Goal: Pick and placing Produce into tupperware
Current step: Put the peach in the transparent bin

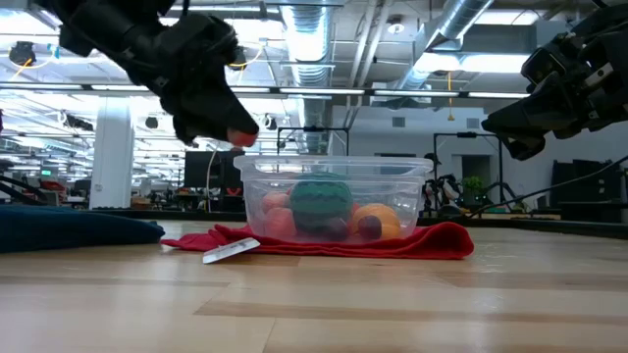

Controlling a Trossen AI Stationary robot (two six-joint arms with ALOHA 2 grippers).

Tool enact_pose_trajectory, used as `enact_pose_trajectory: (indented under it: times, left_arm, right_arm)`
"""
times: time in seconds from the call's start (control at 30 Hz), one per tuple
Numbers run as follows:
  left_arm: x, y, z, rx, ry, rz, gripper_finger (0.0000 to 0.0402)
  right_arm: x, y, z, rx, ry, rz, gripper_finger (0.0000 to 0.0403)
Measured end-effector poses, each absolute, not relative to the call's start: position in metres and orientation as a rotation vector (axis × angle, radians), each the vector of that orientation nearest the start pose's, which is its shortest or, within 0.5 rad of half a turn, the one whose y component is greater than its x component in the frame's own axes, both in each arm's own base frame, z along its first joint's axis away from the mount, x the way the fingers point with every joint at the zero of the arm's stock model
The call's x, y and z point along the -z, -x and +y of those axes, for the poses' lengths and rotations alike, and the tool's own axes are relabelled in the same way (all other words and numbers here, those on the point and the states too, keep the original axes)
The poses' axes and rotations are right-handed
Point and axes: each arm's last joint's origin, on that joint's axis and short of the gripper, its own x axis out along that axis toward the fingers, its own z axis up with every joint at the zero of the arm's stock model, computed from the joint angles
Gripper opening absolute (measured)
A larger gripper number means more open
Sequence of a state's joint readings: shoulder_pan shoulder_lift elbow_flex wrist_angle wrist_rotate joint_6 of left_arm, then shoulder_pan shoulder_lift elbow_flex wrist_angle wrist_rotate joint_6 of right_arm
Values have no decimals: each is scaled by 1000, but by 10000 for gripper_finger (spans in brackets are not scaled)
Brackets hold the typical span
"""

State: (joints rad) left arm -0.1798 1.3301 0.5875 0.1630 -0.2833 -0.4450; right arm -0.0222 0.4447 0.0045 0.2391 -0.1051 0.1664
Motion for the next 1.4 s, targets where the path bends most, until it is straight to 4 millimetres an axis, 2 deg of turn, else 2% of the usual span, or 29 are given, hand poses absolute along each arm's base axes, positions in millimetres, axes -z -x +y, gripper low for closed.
enact_pose_trajectory:
  times: [0.2, 0.6, 0.93, 1.07, 1.17, 1.4]
  left_arm:
    - [-180, -279, -45, -153, 276, 646, 139]
    - [-190, -324, -63, -4, 132, 612, 139]
    - [-194, -332, -54, 39, 123, 597, 139]
    - [-188, -334, -47, 28, 145, 620, 140]
    - [-180, -334, -45, 26, 131, 663, 155]
    - [-182, -338, -46, 51, 135, 620, 241]
  right_arm:
    - [-148, -124, 0, -66, -179, 207, 88]
    - [-148, -124, 0, -66, -179, 207, 88]
    - [-146, -123, 0, -64, -180, 223, 88]
    - [-145, -123, 0, -64, -180, 231, 88]
    - [-145, -123, 0, -64, -180, 231, 88]
    - [-145, -123, 0, -63, -180, 235, 88]
